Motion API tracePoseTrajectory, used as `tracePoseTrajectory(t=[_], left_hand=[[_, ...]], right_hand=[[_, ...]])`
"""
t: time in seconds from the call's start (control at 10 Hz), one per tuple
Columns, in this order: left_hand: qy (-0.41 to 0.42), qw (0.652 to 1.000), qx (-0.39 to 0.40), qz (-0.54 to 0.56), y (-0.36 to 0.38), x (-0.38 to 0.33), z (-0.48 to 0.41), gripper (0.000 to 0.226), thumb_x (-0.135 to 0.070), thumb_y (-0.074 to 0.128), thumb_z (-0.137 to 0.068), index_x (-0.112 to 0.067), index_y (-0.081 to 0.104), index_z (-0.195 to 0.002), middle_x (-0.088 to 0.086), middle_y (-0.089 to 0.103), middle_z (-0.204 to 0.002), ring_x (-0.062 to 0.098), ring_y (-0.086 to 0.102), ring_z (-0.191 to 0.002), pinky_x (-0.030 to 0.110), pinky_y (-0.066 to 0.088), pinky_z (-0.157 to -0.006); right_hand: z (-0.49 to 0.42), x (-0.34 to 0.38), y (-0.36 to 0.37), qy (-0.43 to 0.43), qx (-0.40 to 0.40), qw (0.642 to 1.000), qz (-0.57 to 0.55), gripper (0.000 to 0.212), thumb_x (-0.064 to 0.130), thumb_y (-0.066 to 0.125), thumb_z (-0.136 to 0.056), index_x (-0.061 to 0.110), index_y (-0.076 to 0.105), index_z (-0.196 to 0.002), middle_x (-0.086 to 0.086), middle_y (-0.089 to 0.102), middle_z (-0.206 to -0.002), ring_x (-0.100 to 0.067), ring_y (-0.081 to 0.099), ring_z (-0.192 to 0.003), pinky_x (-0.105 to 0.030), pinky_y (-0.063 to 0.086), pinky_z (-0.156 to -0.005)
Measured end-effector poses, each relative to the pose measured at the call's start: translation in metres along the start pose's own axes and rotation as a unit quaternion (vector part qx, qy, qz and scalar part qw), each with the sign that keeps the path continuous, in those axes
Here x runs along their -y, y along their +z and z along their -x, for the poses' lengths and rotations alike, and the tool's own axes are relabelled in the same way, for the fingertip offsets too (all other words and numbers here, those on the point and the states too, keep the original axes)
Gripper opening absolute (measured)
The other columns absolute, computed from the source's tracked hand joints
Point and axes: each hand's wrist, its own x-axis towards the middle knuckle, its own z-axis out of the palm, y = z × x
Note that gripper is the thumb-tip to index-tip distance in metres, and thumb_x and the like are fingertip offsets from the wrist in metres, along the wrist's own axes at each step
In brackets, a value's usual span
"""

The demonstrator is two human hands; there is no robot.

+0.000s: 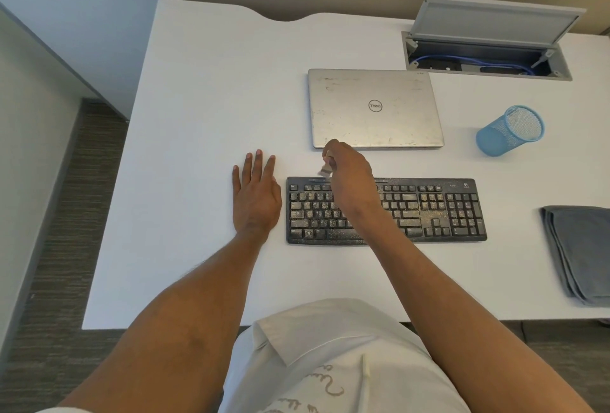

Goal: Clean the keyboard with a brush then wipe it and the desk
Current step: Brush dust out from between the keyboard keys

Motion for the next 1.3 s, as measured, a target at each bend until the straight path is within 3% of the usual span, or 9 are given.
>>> tracePoseTrajectory(t=[0.1, 0.2, 0.3, 0.4, 0.5, 0.7, 1.0, 1.1, 1.3], left_hand=[[0.000, 1.000, 0.000, 0.000, -0.001, -0.001, 0.000, 0.057, -0.026, 0.028, -0.108, -0.023, 0.033, -0.165, 0.005, 0.022, -0.176, 0.022, 0.009, -0.165, 0.049, 0.005, -0.134], [-0.001, 1.000, 0.001, 0.001, -0.001, -0.001, 0.000, 0.057, -0.026, 0.028, -0.108, -0.022, 0.033, -0.165, 0.005, 0.021, -0.176, 0.022, 0.009, -0.165, 0.049, 0.005, -0.134], [-0.001, 1.000, 0.000, 0.001, -0.001, -0.001, 0.001, 0.057, -0.026, 0.028, -0.109, -0.023, 0.033, -0.165, 0.005, 0.022, -0.176, 0.022, 0.009, -0.165, 0.049, 0.005, -0.134], [-0.001, 1.000, 0.000, 0.002, 0.000, -0.001, 0.000, 0.057, -0.026, 0.027, -0.109, -0.023, 0.033, -0.165, 0.005, 0.022, -0.176, 0.022, 0.009, -0.165, 0.049, 0.004, -0.134], [0.000, 1.000, -0.001, 0.002, 0.000, -0.001, 0.001, 0.058, -0.027, 0.025, -0.108, -0.023, 0.034, -0.165, 0.005, 0.022, -0.176, 0.022, 0.009, -0.165, 0.049, 0.004, -0.134], [0.000, 1.000, -0.002, 0.004, 0.000, 0.000, 0.000, 0.061, -0.029, 0.020, -0.106, -0.023, 0.034, -0.165, 0.005, 0.023, -0.176, 0.022, 0.010, -0.165, 0.049, 0.005, -0.134], [-0.002, 1.000, 0.003, 0.004, -0.002, -0.001, 0.000, 0.062, -0.030, 0.018, -0.106, -0.023, 0.033, -0.165, 0.004, 0.021, -0.177, 0.022, 0.009, -0.165, 0.048, 0.003, -0.134], [-0.003, 1.000, 0.005, 0.003, -0.002, -0.002, 0.000, 0.060, -0.027, 0.023, -0.107, -0.022, 0.033, -0.165, 0.004, 0.021, -0.177, 0.022, 0.009, -0.165, 0.048, 0.003, -0.134], [-0.002, 1.000, 0.002, 0.003, -0.001, -0.001, 0.000, 0.060, -0.028, 0.022, -0.106, -0.022, 0.033, -0.165, 0.005, 0.022, -0.176, 0.022, 0.009, -0.165, 0.049, 0.004, -0.134]], right_hand=[[0.003, 0.004, 0.000, -0.032, -0.006, 0.999, 0.006, 0.018, 0.009, 0.039, -0.103, 0.002, 0.055, -0.100, -0.005, 0.054, -0.088, 0.012, 0.053, -0.071, -0.003, 0.039, -0.061], [0.003, 0.002, 0.004, -0.074, -0.005, 0.995, 0.066, 0.015, 0.005, 0.042, -0.102, 0.007, 0.057, -0.102, -0.007, 0.061, -0.092, 0.007, 0.058, -0.080, -0.007, 0.039, -0.062], [0.003, -0.002, 0.005, -0.097, 0.008, 0.990, 0.099, 0.026, -0.005, 0.042, -0.094, 0.014, 0.059, -0.101, -0.009, 0.066, -0.097, -0.023, 0.060, -0.089, -0.014, 0.039, -0.063], [0.005, -0.001, 0.002, -0.106, 0.006, 0.984, 0.140, 0.033, -0.012, 0.035, -0.083, 0.009, 0.055, -0.099, -0.014, 0.061, -0.095, -0.026, 0.053, -0.082, -0.022, 0.037, -0.061], [0.007, 0.002, -0.002, -0.134, -0.021, 0.971, 0.197, 0.034, -0.011, 0.032, -0.077, 0.009, 0.051, -0.097, -0.009, 0.056, -0.088, -0.019, 0.044, -0.078, -0.030, 0.034, -0.062], [0.004, -0.002, 0.010, -0.120, 0.008, 0.987, 0.111, 0.028, -0.005, 0.043, -0.095, 0.017, 0.059, -0.101, -0.002, 0.064, -0.094, -0.001, 0.053, -0.078, -0.010, 0.038, -0.060], [0.005, -0.002, 0.003, -0.139, -0.014, 0.976, 0.168, 0.021, 0.002, 0.037, -0.094, 0.010, 0.055, -0.102, 0.000, 0.060, -0.091, -0.016, 0.056, -0.086, -0.018, 0.044, -0.066], [0.005, -0.001, 0.010, -0.160, -0.001, 0.979, 0.126, 0.023, -0.004, 0.045, -0.098, 0.012, 0.061, -0.105, 0.001, 0.064, -0.095, -0.007, 0.054, -0.084, -0.005, 0.037, -0.066], [0.003, -0.005, 0.009, -0.140, 0.028, 0.976, 0.163, 0.017, 0.006, 0.042, -0.103, 0.010, 0.056, -0.095, -0.006, 0.061, -0.085, -0.018, 0.051, -0.074, -0.030, 0.043, -0.065]])
